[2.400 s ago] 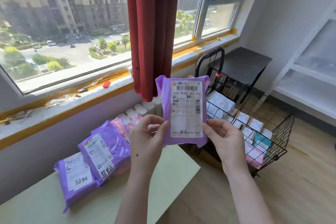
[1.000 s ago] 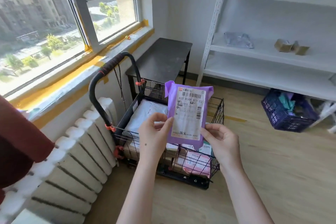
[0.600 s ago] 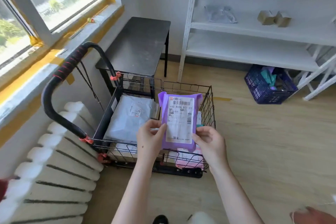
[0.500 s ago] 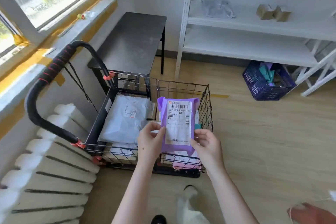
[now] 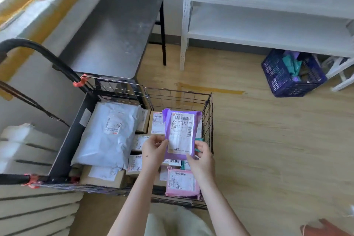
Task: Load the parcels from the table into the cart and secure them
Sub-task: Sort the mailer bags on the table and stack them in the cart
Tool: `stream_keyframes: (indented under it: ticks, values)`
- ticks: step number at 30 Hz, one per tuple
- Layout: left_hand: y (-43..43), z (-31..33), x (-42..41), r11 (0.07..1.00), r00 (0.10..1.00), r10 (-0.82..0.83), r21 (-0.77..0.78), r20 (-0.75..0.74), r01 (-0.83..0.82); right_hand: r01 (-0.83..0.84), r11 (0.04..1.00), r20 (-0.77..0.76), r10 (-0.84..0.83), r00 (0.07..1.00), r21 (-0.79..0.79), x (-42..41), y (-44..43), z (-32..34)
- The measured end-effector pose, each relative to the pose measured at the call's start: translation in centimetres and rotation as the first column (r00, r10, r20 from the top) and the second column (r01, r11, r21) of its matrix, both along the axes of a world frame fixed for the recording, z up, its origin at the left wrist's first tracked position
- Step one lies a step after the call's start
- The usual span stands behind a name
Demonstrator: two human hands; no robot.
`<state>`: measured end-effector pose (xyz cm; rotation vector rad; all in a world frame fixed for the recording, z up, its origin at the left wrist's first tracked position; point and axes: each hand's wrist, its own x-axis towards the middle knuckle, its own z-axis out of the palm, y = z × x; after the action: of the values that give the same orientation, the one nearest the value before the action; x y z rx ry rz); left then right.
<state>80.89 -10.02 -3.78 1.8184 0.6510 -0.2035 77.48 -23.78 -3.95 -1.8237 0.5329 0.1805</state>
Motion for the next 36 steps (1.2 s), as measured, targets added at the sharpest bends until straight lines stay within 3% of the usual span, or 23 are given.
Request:
stream_keyframes:
  ticks: [8, 17, 24, 30, 36]
  values:
    - [-1.1, -8.8, 7.2, 0.997, 0.994, -0.071, 0.005, -0.083, 0.072, 0.072, 0.991, -0.123, -0.085, 0.989, -0.11, 6.7, 0.9, -8.1]
    - [-4.5, -19.8, 12.6, 0.98, 0.972, -0.197, -0.019, -0.129, 0.196, 0.087, 0.922, -0.179, -0.165, 0.97, -0.378, 11.5, 1.1, -17.5]
    - [-5.6, -24.0, 14.5, 0.961, 0.954, -0.274, -0.069, -0.122, 0.267, -0.077, 0.892, -0.278, -0.057, 0.959, -0.446, 12.0, 1.2, -22.1]
    - [-5.5, -25.6, 14.9, 0.899, 0.917, -0.395, -0.227, -0.051, 0.374, -0.154, 0.874, -0.258, 0.034, 0.965, -0.46, 13.3, 1.5, -24.1]
    - [-5.6, -26.7, 14.8, 0.846, 0.858, -0.513, -0.151, 0.031, 0.512, -0.272, 0.835, -0.328, 0.118, 0.937, -0.478, 13.3, 1.1, -25.1]
